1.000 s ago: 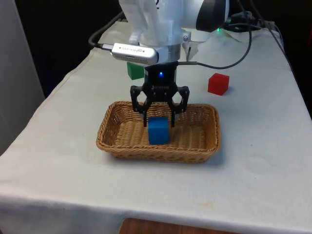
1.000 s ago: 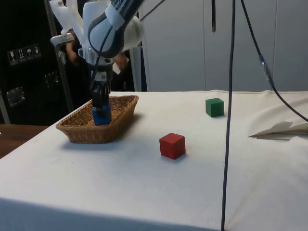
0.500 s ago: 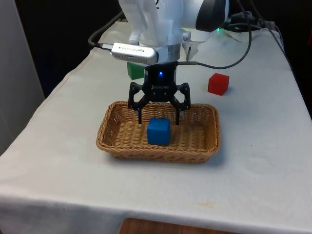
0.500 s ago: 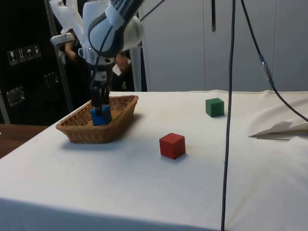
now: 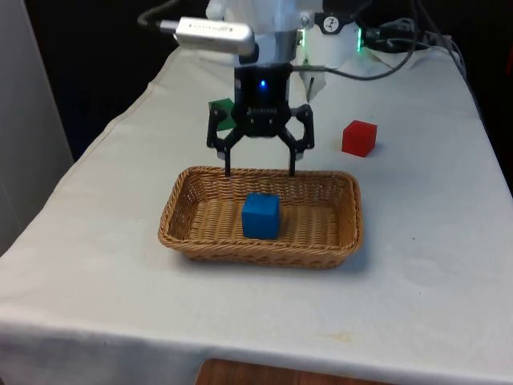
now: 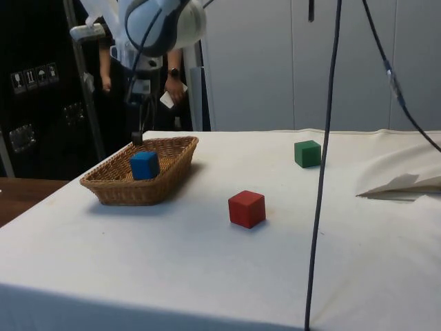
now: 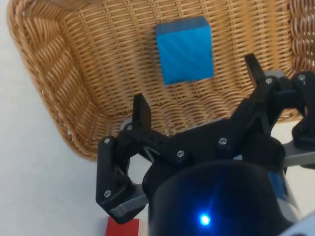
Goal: Pick up the blue cube and place it into the basket.
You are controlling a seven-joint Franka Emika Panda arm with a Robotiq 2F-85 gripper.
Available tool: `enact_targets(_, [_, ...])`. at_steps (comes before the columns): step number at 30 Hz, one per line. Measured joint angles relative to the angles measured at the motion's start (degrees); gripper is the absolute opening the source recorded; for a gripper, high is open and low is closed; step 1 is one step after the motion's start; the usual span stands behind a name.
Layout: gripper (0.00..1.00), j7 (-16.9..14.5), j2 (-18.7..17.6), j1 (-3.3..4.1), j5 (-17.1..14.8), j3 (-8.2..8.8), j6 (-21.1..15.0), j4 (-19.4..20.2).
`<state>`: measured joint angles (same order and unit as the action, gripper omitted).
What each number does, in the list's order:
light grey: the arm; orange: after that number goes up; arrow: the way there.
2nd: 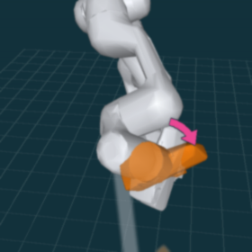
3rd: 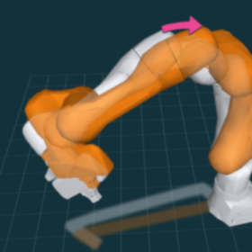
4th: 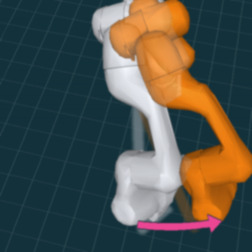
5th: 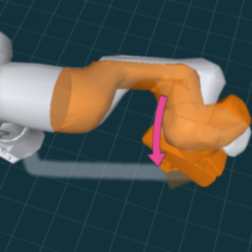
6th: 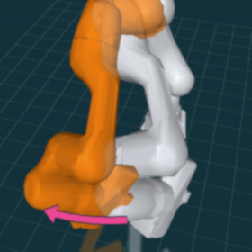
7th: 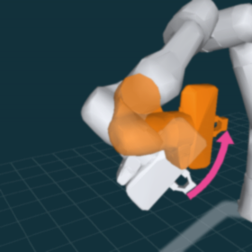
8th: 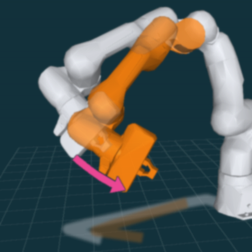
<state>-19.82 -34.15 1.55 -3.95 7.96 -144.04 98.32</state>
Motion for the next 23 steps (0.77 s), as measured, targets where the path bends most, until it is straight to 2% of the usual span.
enact_targets(23, [1.0,-0.06,10.49,0.11,0.06,0.0,3.95,4.18])
